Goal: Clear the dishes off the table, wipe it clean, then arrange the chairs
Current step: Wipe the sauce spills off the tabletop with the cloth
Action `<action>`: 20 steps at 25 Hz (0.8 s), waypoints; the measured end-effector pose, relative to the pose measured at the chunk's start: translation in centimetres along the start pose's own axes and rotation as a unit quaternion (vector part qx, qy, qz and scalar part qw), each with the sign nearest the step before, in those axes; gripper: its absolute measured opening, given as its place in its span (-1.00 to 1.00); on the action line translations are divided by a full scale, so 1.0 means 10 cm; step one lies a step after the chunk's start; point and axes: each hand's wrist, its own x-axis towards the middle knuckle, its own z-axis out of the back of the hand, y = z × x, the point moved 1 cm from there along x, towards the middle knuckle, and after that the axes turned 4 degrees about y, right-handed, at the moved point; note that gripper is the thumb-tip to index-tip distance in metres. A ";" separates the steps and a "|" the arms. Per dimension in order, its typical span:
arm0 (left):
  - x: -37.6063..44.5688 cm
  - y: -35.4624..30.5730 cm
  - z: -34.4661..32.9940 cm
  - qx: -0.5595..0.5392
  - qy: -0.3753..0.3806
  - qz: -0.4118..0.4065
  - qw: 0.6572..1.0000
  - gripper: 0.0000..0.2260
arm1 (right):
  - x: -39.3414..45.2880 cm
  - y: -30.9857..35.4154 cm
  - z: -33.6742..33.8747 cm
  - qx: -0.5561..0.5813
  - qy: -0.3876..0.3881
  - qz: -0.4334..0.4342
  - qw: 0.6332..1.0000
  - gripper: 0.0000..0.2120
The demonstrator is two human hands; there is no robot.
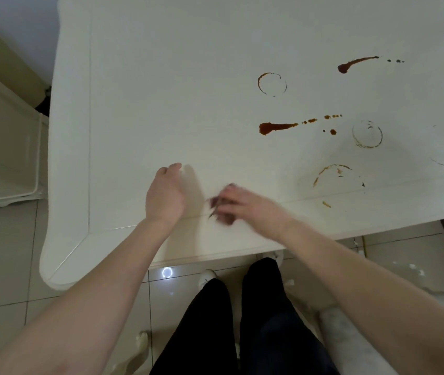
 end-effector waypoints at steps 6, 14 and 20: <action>0.02 -0.01 -0.02 -0.005 -0.019 0.032 0.999 -0.54 | 0.35 -0.37 0.18 0.015 -0.087 -0.321 0.943 -0.67; 0.32 -0.32 -0.17 0.035 -0.006 0.047 0.998 -0.60 | 0.00 -0.64 0.37 0.109 0.004 -0.035 0.993 -0.81; 0.64 -0.85 -0.38 0.035 -0.018 0.027 0.999 -0.60 | 0.28 -1.58 1.19 0.060 -0.164 -0.225 0.959 -0.68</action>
